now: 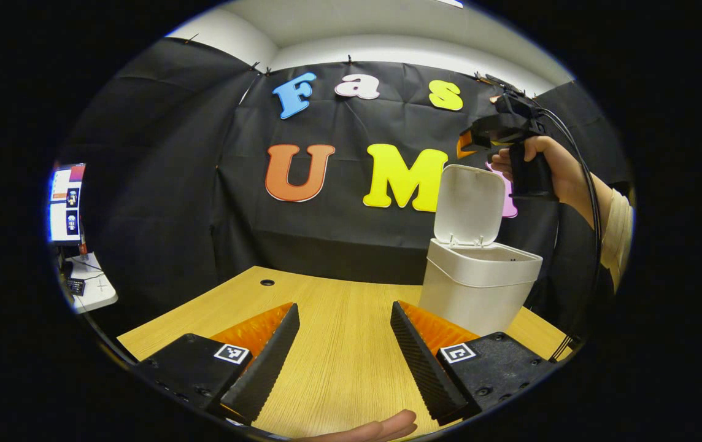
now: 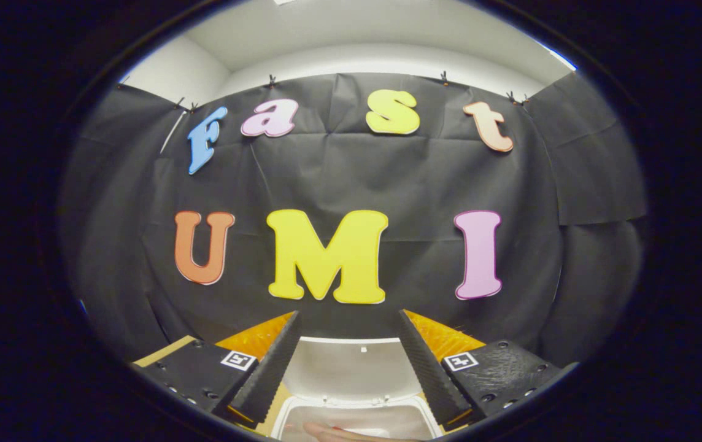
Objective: Press the lid of the desktop garbage bin to open it, pick up the crumpled paper on the desktop and throw it into the bin, then pick up the pop can on the desktop and drop it into the bin, and finally close the garbage bin lid.
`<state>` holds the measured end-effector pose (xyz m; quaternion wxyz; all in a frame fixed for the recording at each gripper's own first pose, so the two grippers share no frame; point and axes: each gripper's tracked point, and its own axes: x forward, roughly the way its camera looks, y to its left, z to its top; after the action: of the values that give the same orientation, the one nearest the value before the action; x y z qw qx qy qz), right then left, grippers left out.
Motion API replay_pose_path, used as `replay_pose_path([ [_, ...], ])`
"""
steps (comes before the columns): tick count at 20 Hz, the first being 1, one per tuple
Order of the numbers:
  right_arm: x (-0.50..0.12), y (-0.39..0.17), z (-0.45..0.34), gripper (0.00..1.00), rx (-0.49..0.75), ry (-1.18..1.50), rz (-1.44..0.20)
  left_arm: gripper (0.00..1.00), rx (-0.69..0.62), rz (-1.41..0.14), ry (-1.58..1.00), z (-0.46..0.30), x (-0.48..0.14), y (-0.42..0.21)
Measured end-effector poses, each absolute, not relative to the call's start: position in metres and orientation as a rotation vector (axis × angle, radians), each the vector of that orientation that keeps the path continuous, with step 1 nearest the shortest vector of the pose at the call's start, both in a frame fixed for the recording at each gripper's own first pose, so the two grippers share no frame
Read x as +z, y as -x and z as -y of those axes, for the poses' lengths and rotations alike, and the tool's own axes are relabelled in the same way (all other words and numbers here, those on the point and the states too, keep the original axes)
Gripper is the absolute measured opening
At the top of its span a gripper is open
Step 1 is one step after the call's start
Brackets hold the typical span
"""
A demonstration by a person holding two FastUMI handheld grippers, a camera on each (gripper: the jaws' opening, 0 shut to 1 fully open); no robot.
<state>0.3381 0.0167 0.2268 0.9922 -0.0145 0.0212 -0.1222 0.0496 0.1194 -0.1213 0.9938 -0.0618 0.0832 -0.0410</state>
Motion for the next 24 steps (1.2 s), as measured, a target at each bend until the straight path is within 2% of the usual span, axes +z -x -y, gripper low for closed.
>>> replay_pose_path([
  [4, 0.219, -0.338, -0.015, 0.99, -0.202, -0.009, -0.084, 0.97, -0.065, -0.161, 0.125, -0.128, -0.123, -0.053],
  [11, 0.208, -0.297, -0.018, 0.96, -0.215, 0.000, -0.151, 0.97, -0.033, -0.168, 0.139, -0.140, -0.126, -0.055],
  [12, 0.206, -0.292, -0.019, 0.99, -0.214, 0.002, -0.160, 0.97, -0.019, -0.162, 0.145, -0.142, -0.125, -0.055],
  [14, 0.200, -0.282, -0.020, 0.96, -0.214, 0.000, -0.185, 0.98, -0.044, -0.159, 0.147, -0.134, -0.126, -0.054],
  [16, 0.177, -0.273, -0.009, 0.95, -0.249, -0.008, -0.269, 0.98, -0.074, -0.156, 0.149, -0.129, -0.123, -0.053],
  [24, 0.085, -0.236, -0.009, 0.95, -0.186, -0.074, -0.548, 1.00, -0.085, -0.144, 0.098, -0.116, -0.125, -0.052],
])
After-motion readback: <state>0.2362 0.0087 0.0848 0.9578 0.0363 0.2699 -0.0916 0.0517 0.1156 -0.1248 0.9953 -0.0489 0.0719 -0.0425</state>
